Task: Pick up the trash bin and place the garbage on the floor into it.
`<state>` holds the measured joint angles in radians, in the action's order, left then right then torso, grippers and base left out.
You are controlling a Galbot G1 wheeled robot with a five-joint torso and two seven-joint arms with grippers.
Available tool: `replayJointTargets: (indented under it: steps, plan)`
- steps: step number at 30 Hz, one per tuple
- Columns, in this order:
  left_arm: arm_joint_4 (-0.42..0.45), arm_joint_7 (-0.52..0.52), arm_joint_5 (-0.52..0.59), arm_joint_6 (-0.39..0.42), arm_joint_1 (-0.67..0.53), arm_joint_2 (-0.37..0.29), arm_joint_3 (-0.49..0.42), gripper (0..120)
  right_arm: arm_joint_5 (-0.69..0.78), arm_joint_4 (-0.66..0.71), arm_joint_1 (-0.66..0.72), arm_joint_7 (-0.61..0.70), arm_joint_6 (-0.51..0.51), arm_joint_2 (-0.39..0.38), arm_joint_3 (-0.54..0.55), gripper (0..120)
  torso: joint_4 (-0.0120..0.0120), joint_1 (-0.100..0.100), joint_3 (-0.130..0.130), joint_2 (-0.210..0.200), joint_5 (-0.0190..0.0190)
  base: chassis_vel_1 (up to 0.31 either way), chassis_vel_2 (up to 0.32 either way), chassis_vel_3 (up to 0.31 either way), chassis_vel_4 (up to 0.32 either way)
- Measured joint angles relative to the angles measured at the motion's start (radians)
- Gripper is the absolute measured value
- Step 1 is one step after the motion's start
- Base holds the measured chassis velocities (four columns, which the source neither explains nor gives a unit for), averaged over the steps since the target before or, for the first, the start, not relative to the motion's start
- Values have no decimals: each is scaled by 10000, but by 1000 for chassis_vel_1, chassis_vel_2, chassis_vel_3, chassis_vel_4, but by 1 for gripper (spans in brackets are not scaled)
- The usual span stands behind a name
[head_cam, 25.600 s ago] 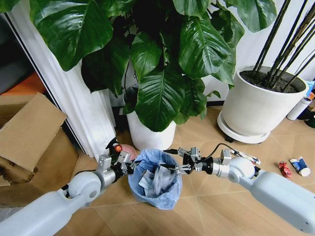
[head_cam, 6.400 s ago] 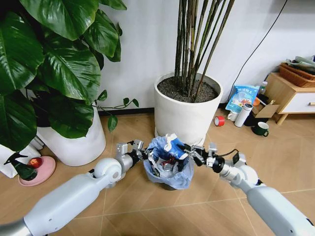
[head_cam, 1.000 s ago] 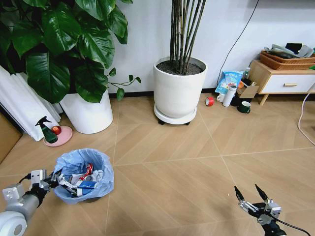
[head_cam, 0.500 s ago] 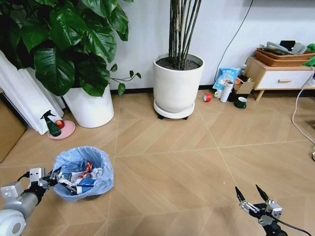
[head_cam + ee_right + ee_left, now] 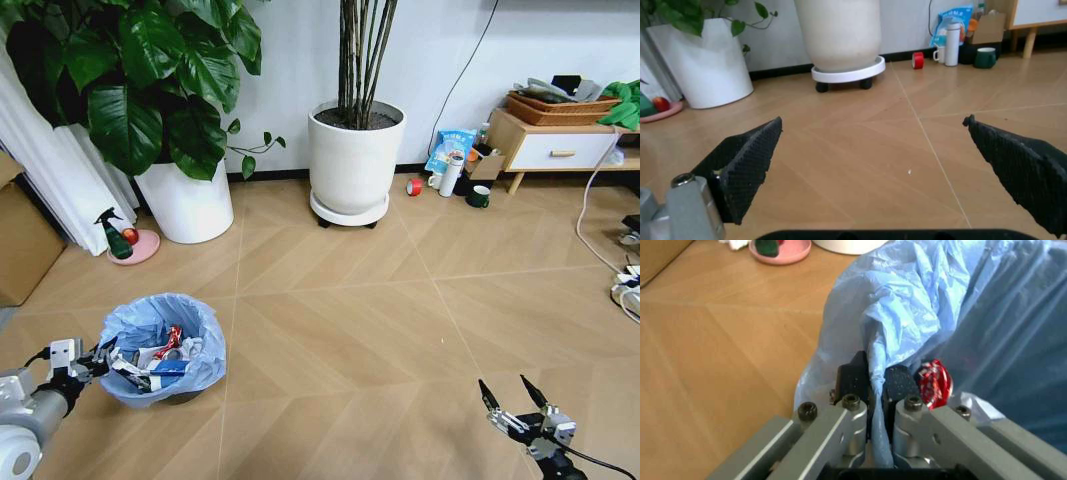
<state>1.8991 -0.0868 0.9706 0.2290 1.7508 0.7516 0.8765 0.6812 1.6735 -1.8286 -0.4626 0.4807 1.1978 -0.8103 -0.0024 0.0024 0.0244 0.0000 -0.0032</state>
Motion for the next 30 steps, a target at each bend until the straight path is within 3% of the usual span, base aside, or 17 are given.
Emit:
replayJointTargets:
  steps: [3, 7, 30]
  plan:
    - [7, 15, 16, -7, 25, -19, 42, 0, 1, -2, 8, -2, 1, 0, -3, 100, 0, -2, -2, 0, 26, 267, -226, -242, 239]
    - [9, 27, 65, -9, 75, -51, 101, 0, -8, -1, 11, -6, 2, 20, 12, 100, -3, -3, -1, 0, 6, 210, -192, -191, 192]
    - [149, 76, 198, -40, 451, -83, 535, 0, -39, 92, 3, -28, -2, -64, 78, 100, -4, -1, 0, 0, 12, 160, -166, -170, 165]
